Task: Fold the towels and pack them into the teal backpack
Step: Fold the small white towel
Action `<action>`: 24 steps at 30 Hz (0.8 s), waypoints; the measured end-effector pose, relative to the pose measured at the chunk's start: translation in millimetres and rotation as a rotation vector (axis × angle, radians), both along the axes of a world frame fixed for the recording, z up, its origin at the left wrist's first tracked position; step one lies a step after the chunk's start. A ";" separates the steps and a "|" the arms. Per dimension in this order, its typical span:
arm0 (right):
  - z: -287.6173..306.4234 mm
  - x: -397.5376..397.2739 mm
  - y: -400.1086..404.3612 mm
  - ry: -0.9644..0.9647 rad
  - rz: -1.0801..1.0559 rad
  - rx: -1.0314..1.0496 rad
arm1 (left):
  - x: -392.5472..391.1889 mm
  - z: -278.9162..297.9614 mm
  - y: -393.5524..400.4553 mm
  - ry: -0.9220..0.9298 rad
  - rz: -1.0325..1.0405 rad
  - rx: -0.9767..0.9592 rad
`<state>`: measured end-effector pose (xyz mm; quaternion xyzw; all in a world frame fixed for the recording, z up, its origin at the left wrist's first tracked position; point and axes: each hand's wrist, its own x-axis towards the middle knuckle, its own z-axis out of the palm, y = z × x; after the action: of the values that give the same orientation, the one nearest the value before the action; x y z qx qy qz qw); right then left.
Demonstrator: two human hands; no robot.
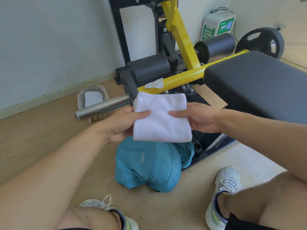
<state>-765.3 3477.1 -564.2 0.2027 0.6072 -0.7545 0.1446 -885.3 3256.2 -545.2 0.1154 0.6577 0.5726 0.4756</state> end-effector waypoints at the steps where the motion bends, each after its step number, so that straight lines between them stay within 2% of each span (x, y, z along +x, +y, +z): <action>1: 0.0 -1.4 1.6 0.017 -0.023 0.011 | -1.7 -1.0 -0.3 -0.006 0.006 -0.005; 7: -8.9 -7.2 7.5 0.073 -0.059 0.038 | -7.6 0.6 1.1 -0.112 0.080 0.074; 10: -7.4 -6.3 11.3 0.061 0.029 -0.044 | -12.3 3.1 -1.3 -0.193 0.117 0.089; 12: -6.5 -5.4 11.2 0.056 0.081 -0.002 | -13.3 3.0 -1.9 -0.218 0.154 0.074; 16: 4.7 0.4 -0.1 0.175 0.005 0.627 | -9.3 -1.7 0.6 -0.213 0.220 0.004; 17: 10.8 2.7 -5.3 0.241 0.051 0.760 | -7.6 -2.8 1.9 -0.204 0.230 -0.013; 20: 19.3 6.2 -25.3 0.367 0.386 1.130 | -3.3 -6.0 7.5 -0.178 0.220 -0.047; 22: 11.8 1.5 -32.8 0.381 0.495 1.300 | -0.3 -4.9 10.7 -0.170 0.186 -0.060; 24: 5.4 -4.9 -32.5 0.333 0.471 1.338 | 2.1 -2.8 12.9 -0.162 0.144 -0.075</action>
<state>-770.2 3444.6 -558.8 -0.0061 0.9800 -0.1915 0.0540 -883.2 3269.0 -547.9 0.0034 0.6448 0.5877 0.4886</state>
